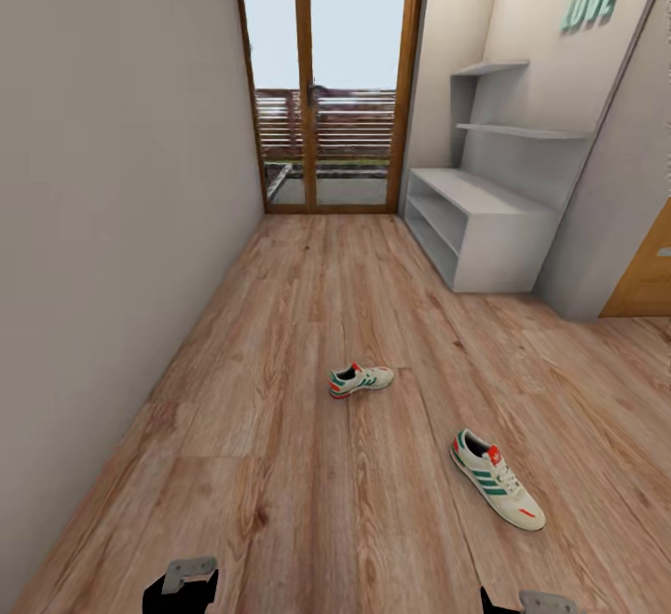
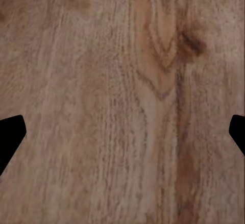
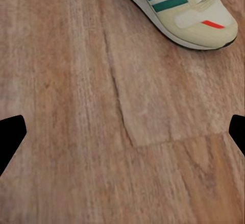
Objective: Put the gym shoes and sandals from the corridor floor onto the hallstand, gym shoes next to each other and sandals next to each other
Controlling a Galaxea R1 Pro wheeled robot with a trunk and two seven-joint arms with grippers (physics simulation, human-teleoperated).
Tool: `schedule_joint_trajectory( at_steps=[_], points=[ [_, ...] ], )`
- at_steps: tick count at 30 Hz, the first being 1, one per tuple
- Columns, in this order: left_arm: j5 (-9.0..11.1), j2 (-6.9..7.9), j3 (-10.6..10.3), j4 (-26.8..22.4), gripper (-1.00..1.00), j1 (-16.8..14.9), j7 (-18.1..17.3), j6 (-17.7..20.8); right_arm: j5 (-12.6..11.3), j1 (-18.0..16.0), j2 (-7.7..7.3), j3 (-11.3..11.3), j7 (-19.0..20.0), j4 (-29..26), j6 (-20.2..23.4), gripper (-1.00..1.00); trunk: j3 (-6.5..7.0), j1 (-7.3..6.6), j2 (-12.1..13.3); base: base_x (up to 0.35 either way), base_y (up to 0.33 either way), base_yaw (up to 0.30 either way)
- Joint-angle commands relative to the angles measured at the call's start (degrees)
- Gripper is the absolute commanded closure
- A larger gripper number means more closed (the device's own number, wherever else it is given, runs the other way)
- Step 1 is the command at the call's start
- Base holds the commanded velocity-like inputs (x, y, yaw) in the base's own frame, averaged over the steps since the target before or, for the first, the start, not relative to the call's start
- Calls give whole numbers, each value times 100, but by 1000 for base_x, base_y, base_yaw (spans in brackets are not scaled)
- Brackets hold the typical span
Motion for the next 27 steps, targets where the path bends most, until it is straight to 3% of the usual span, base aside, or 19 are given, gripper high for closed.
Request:
schedule_joint_trajectory(
  at_steps=[1,6,22,27],
  points=[
    [38,0,-3,3,-100,-1,-5,-17,7,-3,2,-9,1,3,-18,-100,-5,2,-2,285,230,-210],
    [38,0,-3,3,-100,-1,-5,-19,7,-3,2,-9,7,3,-18,-100,-5,2,-2,286,230,-150],
    [38,0,-3,3,-100,-1,-5,-21,3,-3,-4,-9,25,1,-18,-100,-5,2,-2,286,230,-9],
    [38,0,-3,3,-100,-1,-5,-21,-11,-3,-4,-17,-14,-6,-22,-100,-3,2,-2,323,77,-24]
  ],
)
